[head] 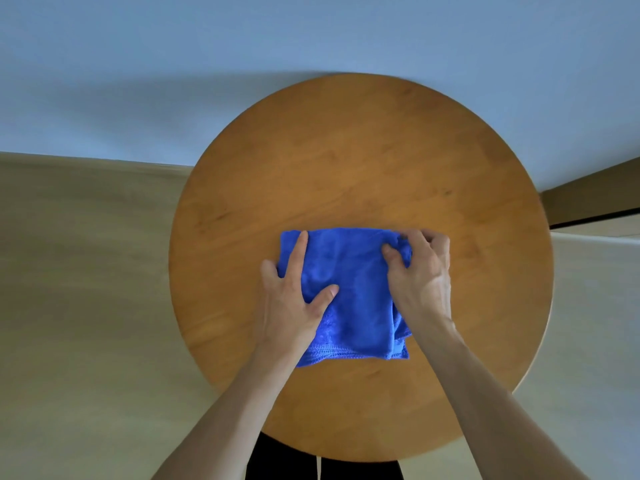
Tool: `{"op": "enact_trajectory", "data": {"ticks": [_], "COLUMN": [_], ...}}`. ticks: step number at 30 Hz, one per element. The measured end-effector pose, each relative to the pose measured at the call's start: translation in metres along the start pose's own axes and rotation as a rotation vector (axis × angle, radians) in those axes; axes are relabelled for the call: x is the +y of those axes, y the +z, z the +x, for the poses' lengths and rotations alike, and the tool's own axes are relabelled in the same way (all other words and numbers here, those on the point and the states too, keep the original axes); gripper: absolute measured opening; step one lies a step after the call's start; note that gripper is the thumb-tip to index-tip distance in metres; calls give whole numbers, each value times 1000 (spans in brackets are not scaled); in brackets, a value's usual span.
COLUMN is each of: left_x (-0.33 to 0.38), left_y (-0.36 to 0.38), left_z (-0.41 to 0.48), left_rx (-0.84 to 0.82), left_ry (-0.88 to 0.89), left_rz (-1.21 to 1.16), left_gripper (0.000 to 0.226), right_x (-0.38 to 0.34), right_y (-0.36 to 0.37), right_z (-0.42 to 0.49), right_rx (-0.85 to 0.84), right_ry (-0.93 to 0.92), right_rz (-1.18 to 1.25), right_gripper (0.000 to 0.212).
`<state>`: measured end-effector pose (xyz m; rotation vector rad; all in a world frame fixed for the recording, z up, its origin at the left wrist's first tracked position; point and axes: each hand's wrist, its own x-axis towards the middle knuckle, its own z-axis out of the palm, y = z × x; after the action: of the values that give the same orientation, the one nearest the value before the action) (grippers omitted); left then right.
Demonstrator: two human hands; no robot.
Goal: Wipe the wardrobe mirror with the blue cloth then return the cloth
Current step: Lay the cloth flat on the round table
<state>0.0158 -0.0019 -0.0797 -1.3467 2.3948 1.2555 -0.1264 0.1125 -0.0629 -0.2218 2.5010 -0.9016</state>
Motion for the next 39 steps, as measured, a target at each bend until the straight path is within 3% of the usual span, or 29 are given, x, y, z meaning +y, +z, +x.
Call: {"op": "enact_trajectory", "data": {"ticks": [5, 8, 9, 13, 16, 21, 29, 35, 39], "left_x": [-12, -10, -7, -6, -9, -12, -12, -11, -16], "left_y": [4, 5, 6, 22, 32, 37, 38, 39, 39], "left_z": [0, -1, -1, -2, -2, 0, -1, -3, -13], "left_rx": [160, 237, 237, 180, 167, 168, 163, 167, 173], "left_ry": [117, 187, 222, 327, 312, 298, 291, 299, 306], "left_rz": [311, 417, 436, 500, 542, 589, 578, 567, 530], "left_gripper": [91, 87, 84, 73, 75, 81, 89, 94, 94], "right_x": [3, -3, -6, -11, -10, -15, -12, 0, 7], "right_y": [-11, -11, -7, 11, 11, 3, -9, 10, -3], "right_z": [6, -1, -5, -15, -15, -8, 10, 9, 2], "right_rx": [103, 129, 87, 40, 56, -81, -108, 32, 93], "right_ry": [-20, -100, -105, -122, -97, -22, 36, -33, 22], "right_rz": [-61, 11, 24, -168, -246, -303, -37, 48, 170], "right_gripper": [22, 9, 7, 40, 34, 20, 10, 10, 17]}}
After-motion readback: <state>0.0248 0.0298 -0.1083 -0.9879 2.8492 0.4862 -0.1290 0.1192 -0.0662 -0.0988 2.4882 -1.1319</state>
